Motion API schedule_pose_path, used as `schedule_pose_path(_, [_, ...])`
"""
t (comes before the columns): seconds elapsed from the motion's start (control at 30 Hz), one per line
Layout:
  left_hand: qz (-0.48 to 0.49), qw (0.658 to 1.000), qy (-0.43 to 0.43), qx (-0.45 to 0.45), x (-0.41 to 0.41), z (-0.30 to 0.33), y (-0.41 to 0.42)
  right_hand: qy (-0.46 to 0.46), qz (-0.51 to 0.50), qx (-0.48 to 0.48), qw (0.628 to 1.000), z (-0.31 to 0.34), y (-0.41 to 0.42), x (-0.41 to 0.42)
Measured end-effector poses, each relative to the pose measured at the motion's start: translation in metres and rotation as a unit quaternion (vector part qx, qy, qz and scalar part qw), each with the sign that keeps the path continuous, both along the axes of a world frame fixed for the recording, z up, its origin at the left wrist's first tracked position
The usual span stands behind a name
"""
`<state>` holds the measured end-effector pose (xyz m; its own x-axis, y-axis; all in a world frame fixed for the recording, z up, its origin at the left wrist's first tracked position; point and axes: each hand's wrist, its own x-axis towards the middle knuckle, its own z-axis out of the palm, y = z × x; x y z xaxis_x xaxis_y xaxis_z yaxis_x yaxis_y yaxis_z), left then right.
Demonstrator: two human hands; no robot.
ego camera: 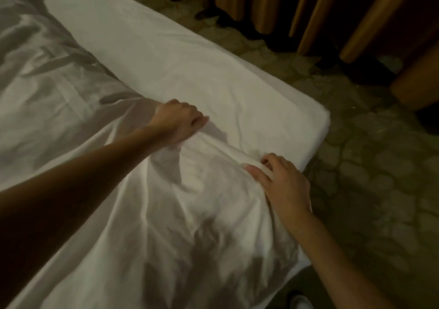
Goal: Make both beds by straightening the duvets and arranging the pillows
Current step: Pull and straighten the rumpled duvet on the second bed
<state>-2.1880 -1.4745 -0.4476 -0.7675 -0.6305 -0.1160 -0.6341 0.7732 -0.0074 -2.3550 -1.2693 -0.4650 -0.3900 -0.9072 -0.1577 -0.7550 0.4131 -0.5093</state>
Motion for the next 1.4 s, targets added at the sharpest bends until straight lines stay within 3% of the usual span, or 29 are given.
schedule_pose_path(0.13, [-0.021, 0.995, -0.005, 0.102, 0.000, 0.007, 0.022, -0.098, 0.034, 0.046, 0.994, 0.015, -0.027, 0.023])
schedule_pose_path(0.27, [0.011, 0.997, -0.050, 0.064, -0.004, 0.004, 0.035, -0.006, 0.077, 0.064, 0.995, 0.002, -0.030, 0.036])
schedule_pose_path(0.4, [0.045, 0.999, 0.008, 0.019, -0.034, 0.009, 0.018, 0.062, 0.055, -0.027, 0.996, 0.011, -0.045, 0.012])
schedule_pose_path(0.5, [0.054, 0.997, -0.059, -0.013, -0.039, -0.020, 0.013, 0.101, 0.054, 0.023, 0.993, -0.009, -0.062, 0.014])
schedule_pose_path(0.57, [0.070, 0.994, -0.082, -0.006, -0.038, -0.036, 0.019, 0.134, 0.046, -0.003, 0.990, -0.022, -0.065, 0.019])
schedule_pose_path(0.63, [0.070, 0.996, -0.061, -0.008, -0.037, -0.039, 0.019, 0.153, 0.039, -0.023, 0.987, -0.020, -0.062, 0.020])
schedule_pose_path(0.77, [0.012, 0.999, 0.020, -0.027, -0.022, -0.021, 0.019, 0.154, 0.053, 0.028, 0.986, -0.014, -0.054, 0.016])
schedule_pose_path(0.97, [0.052, 0.993, 0.100, -0.027, 0.023, 0.008, 0.055, 0.122, 0.081, 0.020, 0.989, 0.016, -0.027, 0.020])
schedule_pose_path(1.4, [0.198, 0.974, 0.103, -0.028, 0.129, 0.104, 0.225, 0.096, 0.204, -0.029, 0.974, 0.112, 0.076, 0.074])
